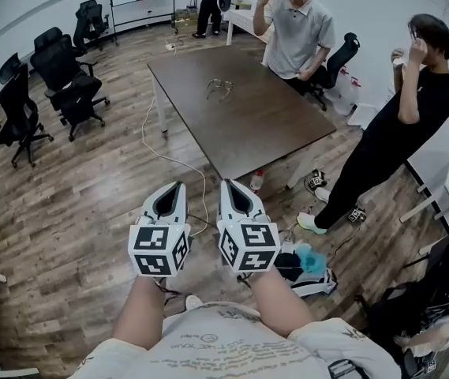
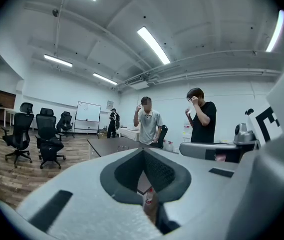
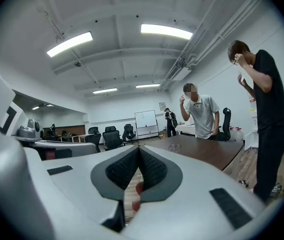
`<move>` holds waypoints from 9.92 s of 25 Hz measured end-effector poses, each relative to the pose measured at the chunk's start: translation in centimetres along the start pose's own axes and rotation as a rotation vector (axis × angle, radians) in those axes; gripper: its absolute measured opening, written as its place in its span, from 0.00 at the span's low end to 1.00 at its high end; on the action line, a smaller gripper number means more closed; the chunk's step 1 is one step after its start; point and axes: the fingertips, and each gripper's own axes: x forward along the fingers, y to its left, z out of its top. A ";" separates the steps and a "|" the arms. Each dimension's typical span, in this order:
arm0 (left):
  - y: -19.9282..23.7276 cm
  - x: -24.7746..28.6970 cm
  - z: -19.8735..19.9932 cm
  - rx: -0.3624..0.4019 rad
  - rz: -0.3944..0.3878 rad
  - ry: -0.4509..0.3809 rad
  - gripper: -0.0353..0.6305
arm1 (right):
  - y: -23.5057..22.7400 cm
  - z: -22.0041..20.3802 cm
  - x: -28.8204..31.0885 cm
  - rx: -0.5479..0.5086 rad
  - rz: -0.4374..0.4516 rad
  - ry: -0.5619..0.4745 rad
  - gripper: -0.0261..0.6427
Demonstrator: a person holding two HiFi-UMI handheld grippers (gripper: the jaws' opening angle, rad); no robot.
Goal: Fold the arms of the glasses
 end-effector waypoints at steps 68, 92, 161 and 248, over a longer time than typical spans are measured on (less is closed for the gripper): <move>16.1 43.3 1.8 0.032 -0.161 0.146 0.07 | -18.0 0.9 41.4 0.074 -0.132 0.068 0.06; 17.8 52.8 0.8 0.055 -0.219 0.196 0.07 | -23.2 -0.3 48.6 0.099 -0.186 0.116 0.06; 20.7 92.8 -22.7 1.156 -0.922 0.899 0.14 | -42.0 -11.8 62.7 0.363 -0.676 0.384 0.06; 7.1 71.4 -2.4 0.533 -1.104 0.315 0.10 | -35.6 -2.0 57.3 0.659 -0.205 0.116 0.07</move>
